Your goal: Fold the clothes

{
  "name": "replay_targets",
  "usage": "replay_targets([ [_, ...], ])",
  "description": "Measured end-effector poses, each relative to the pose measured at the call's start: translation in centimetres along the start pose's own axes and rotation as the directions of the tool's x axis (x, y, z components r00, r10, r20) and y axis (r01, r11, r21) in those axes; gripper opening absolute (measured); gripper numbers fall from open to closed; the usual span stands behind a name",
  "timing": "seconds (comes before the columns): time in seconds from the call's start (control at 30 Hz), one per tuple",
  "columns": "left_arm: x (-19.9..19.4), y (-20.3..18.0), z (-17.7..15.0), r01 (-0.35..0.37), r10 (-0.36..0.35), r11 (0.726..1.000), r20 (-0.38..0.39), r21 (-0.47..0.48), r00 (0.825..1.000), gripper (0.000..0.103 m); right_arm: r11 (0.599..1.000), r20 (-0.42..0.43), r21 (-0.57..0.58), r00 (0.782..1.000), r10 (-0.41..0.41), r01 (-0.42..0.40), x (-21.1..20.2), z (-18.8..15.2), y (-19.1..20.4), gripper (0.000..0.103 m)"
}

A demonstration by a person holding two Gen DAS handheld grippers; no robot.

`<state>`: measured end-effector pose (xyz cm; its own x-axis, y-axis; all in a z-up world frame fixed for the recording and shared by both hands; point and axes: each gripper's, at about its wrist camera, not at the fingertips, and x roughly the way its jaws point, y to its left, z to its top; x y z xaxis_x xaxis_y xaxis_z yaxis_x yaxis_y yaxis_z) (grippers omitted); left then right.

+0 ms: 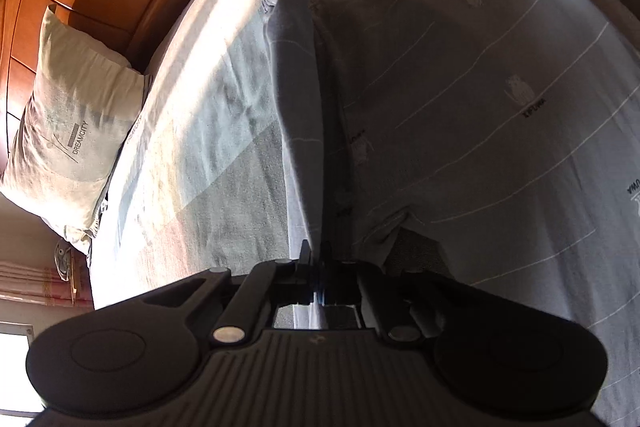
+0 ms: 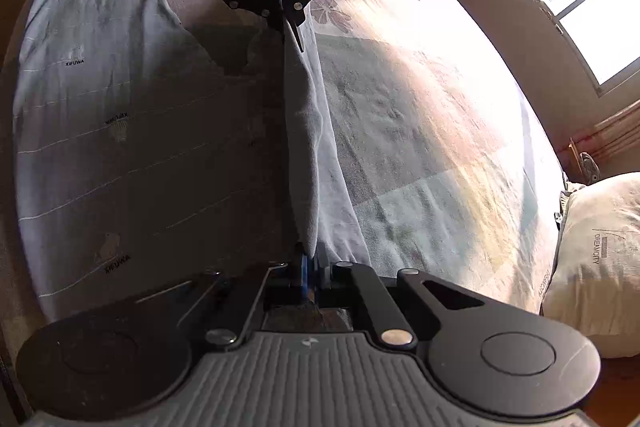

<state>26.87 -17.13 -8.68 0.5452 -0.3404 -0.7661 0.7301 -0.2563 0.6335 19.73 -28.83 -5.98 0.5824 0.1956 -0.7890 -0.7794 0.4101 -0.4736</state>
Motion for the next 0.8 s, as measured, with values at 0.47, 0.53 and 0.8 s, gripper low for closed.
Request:
replay_targets([
  [0.47,1.7,-1.0,-0.7,-0.021,0.018,0.999,-0.091,-0.035,0.996,0.012,1.0,0.042,0.001,0.999,0.002,-0.002,-1.9,0.5,0.5,0.003],
  [0.53,2.2,-1.1,-0.9,-0.025,0.021,0.999,-0.109,-0.042,0.994,0.012,1.0,0.039,0.008,0.999,0.0,0.0,-2.0,0.3,0.4,0.003],
  [0.8,3.8,-1.3,-2.0,-0.026,0.018,0.998,-0.152,-0.048,0.988,0.012,1.0,0.011,0.017,1.0,0.008,-0.008,-1.5,-0.4,0.9,0.004],
])
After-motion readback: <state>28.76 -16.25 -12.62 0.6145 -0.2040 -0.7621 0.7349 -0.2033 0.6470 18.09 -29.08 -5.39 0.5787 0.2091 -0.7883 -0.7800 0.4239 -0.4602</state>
